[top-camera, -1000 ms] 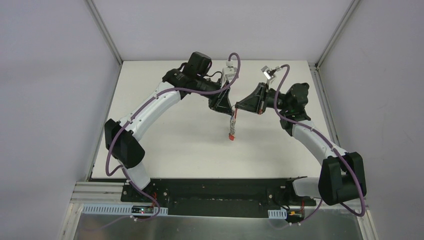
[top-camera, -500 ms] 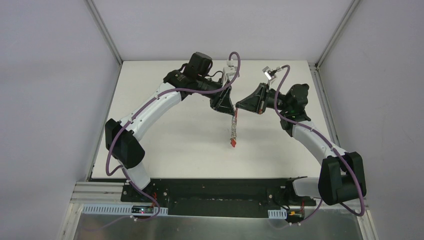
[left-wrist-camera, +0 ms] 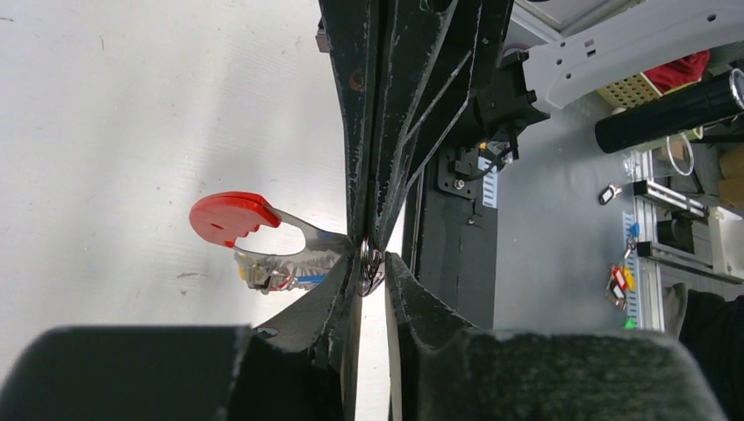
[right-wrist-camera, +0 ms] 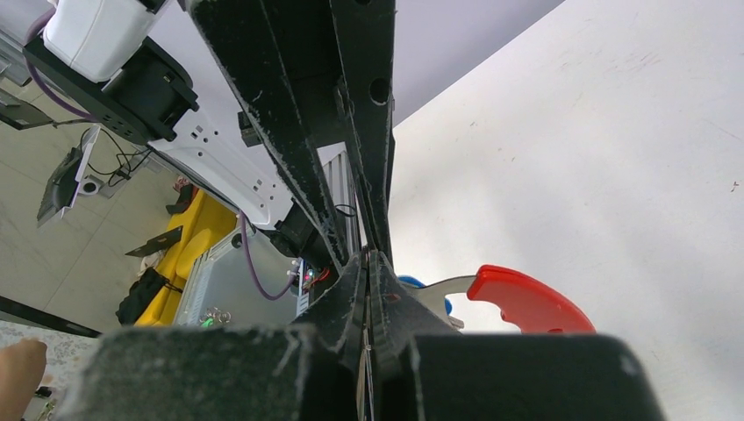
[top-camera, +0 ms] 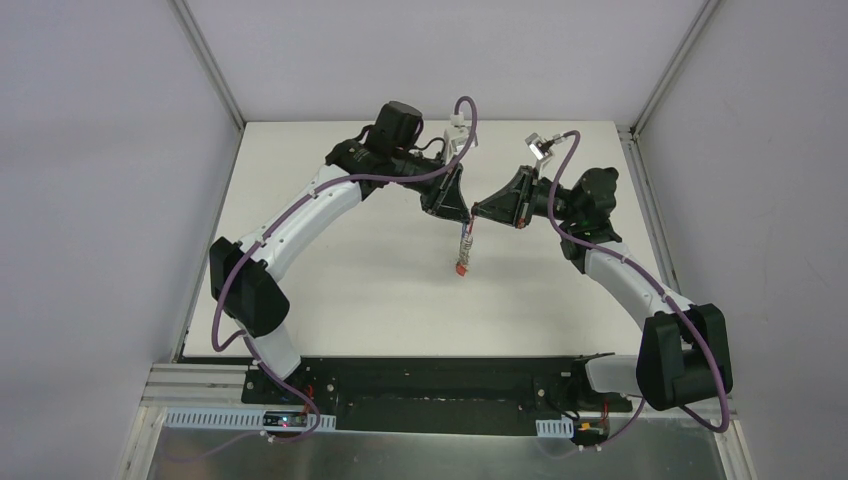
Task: Put the keys on the keyring
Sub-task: Adjust the key on the keyring.
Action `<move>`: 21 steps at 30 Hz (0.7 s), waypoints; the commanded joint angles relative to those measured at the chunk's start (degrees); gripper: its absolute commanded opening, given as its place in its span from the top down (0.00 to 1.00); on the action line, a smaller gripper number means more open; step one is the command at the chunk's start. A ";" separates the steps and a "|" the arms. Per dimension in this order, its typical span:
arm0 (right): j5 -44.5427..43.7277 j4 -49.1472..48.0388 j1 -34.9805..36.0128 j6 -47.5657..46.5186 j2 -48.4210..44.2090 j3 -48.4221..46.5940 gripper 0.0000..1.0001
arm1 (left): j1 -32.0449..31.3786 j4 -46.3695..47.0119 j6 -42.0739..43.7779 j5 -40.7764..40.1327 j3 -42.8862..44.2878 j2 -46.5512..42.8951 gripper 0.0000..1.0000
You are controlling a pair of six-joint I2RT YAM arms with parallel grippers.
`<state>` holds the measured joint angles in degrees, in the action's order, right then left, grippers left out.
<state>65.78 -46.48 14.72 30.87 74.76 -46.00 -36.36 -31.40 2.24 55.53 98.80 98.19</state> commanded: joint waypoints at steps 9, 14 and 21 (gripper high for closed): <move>0.49 -2.37 -1.29 -2.45 -0.73 0.70 1.00 | 0.58 -1.50 -0.68 3.75 3.42 -0.15 1.00; 4.04 -0.02 -1.35 -8.44 -1.73 1.30 1.00 | 0.59 -13.08 2.26 -0.94 10.97 1.78 1.00; 7.14 1.04 -0.34 -11.08 -1.55 1.23 1.00 | 0.59 -18.70 2.29 -3.13 14.85 3.80 1.00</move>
<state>68.77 -46.37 14.55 23.35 74.26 -45.30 -36.40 -45.63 3.46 52.82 109.84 102.91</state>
